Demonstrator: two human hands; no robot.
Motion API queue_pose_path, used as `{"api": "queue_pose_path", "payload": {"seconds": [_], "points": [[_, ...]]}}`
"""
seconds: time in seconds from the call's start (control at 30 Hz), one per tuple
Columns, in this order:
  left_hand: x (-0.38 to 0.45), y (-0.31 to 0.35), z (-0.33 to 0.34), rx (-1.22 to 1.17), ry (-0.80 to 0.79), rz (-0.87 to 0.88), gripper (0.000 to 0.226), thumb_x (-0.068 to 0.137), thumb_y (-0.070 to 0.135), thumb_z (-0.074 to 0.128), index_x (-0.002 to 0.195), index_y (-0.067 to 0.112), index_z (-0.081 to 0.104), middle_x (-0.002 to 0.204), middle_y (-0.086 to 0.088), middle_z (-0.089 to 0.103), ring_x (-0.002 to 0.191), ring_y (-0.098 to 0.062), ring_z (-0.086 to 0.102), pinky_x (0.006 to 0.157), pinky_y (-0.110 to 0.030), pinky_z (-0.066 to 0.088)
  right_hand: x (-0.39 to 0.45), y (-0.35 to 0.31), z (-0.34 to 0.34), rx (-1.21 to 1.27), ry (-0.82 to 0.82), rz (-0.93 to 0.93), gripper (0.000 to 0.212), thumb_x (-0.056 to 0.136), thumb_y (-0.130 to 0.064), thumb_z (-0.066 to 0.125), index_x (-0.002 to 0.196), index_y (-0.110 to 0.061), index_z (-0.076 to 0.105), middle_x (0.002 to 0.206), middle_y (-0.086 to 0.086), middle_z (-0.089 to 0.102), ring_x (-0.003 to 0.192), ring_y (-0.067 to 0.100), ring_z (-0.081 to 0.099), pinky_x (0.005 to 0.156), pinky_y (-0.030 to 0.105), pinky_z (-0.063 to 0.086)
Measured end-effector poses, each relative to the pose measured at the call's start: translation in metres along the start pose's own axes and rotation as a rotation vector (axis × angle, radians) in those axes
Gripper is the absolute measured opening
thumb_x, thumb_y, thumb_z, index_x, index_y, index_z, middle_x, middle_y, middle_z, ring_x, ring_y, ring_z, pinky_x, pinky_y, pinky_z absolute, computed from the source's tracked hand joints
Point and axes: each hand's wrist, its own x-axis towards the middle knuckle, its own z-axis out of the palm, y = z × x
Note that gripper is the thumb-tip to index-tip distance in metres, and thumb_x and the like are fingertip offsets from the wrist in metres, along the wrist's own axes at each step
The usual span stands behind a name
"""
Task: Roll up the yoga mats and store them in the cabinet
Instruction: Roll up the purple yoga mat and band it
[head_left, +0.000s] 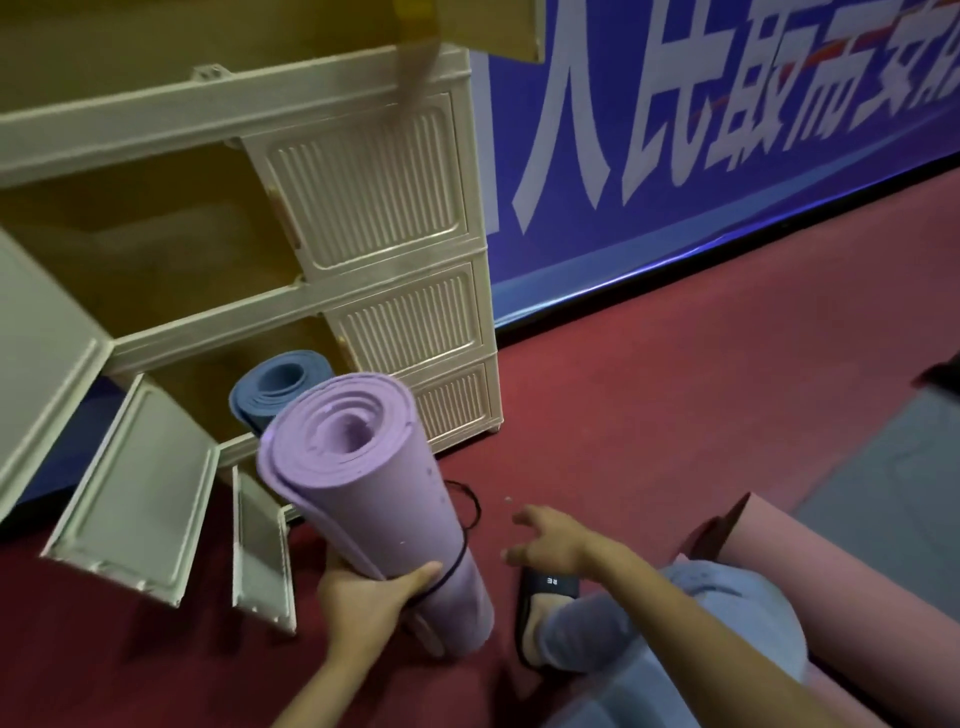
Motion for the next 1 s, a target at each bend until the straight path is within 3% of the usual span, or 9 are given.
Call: {"api": "queue_pose_path", "payload": {"seconds": [0.07, 0.13, 0.2, 0.3, 0.47, 0.6, 0.8, 1.0], "points": [[0.005, -0.013, -0.017, -0.004, 0.055, -0.054, 0.093, 0.022, 0.051, 0.101, 0.095, 0.004, 0.069, 0.086, -0.003, 0.076, 0.081, -0.02, 0.074, 0.068, -0.033, 0.056, 0.002, 0.02, 0.013, 0.004, -0.012, 0.072, 0.077, 0.068, -0.064, 0.069, 0.129, -0.016, 0.063, 0.132, 0.005, 0.063, 0.122, 0.026, 0.06, 0.101, 0.032, 0.048], [0.007, -0.017, -0.03, 0.007, 0.119, -0.086, 0.091, 0.028, 0.04, 0.105, 0.102, 0.003, 0.065, 0.092, -0.008, 0.075, 0.088, -0.026, 0.073, 0.074, -0.037, 0.055, -0.001, 0.039, 0.024, -0.026, -0.045, 0.11, 0.059, 0.072, -0.056, 0.068, 0.113, -0.013, 0.066, 0.116, 0.003, 0.069, 0.108, 0.023, 0.063, 0.092, 0.028, 0.047], [0.007, -0.019, -0.04, 0.05, 0.174, -0.089, 0.096, 0.032, 0.036, 0.106, 0.11, 0.003, 0.061, 0.102, -0.014, 0.073, 0.097, -0.033, 0.07, 0.079, -0.041, 0.055, -0.008, 0.054, 0.034, -0.027, -0.075, 0.174, 0.043, 0.088, -0.038, 0.069, 0.123, -0.014, 0.064, 0.12, 0.004, 0.067, 0.111, 0.02, 0.061, 0.091, 0.025, 0.044], [0.013, -0.023, -0.051, 0.079, 0.224, -0.082, 0.102, 0.033, 0.035, 0.106, 0.116, 0.0, 0.059, 0.111, -0.02, 0.07, 0.105, -0.038, 0.068, 0.084, -0.045, 0.056, -0.012, 0.075, 0.045, -0.039, -0.076, 0.257, 0.051, 0.095, -0.035, 0.063, 0.14, -0.013, 0.055, 0.14, 0.006, 0.059, 0.129, 0.022, 0.055, 0.099, 0.025, 0.041], [0.028, -0.035, -0.057, 0.068, 0.228, -0.11, 0.101, 0.032, 0.033, 0.107, 0.116, 0.004, 0.059, 0.11, -0.016, 0.072, 0.103, -0.034, 0.069, 0.084, -0.045, 0.057, -0.006, 0.072, 0.05, -0.045, -0.076, 0.247, 0.043, 0.096, -0.04, 0.062, 0.127, -0.01, 0.064, 0.127, 0.009, 0.065, 0.12, 0.024, 0.06, 0.093, 0.027, 0.043], [0.042, -0.045, -0.052, 0.042, 0.27, -0.151, 0.096, 0.034, 0.032, 0.107, 0.111, 0.001, 0.06, 0.112, -0.019, 0.07, 0.104, -0.034, 0.069, 0.086, -0.045, 0.057, -0.005, 0.07, 0.057, -0.009, -0.109, 0.259, 0.044, 0.094, -0.037, 0.065, 0.13, -0.012, 0.061, 0.132, 0.005, 0.063, 0.119, 0.018, 0.058, 0.094, 0.025, 0.042], [0.035, -0.058, -0.036, 0.003, 0.292, -0.262, 0.101, 0.041, 0.029, 0.106, 0.12, -0.01, 0.056, 0.121, -0.028, 0.065, 0.115, -0.042, 0.064, 0.097, -0.051, 0.052, -0.008, 0.075, 0.05, -0.008, -0.081, 0.219, 0.04, 0.091, -0.039, 0.065, 0.122, -0.014, 0.065, 0.12, 0.004, 0.069, 0.115, 0.02, 0.063, 0.092, 0.027, 0.046], [0.044, -0.061, -0.047, 0.015, 0.3, -0.244, 0.093, 0.042, 0.027, 0.106, 0.115, -0.007, 0.058, 0.118, -0.027, 0.067, 0.111, -0.043, 0.065, 0.093, -0.051, 0.052, -0.012, 0.085, 0.05, -0.014, -0.037, 0.213, 0.036, 0.096, -0.035, 0.063, 0.126, -0.015, 0.064, 0.121, 0.002, 0.067, 0.11, 0.014, 0.06, 0.084, 0.021, 0.038]]}}
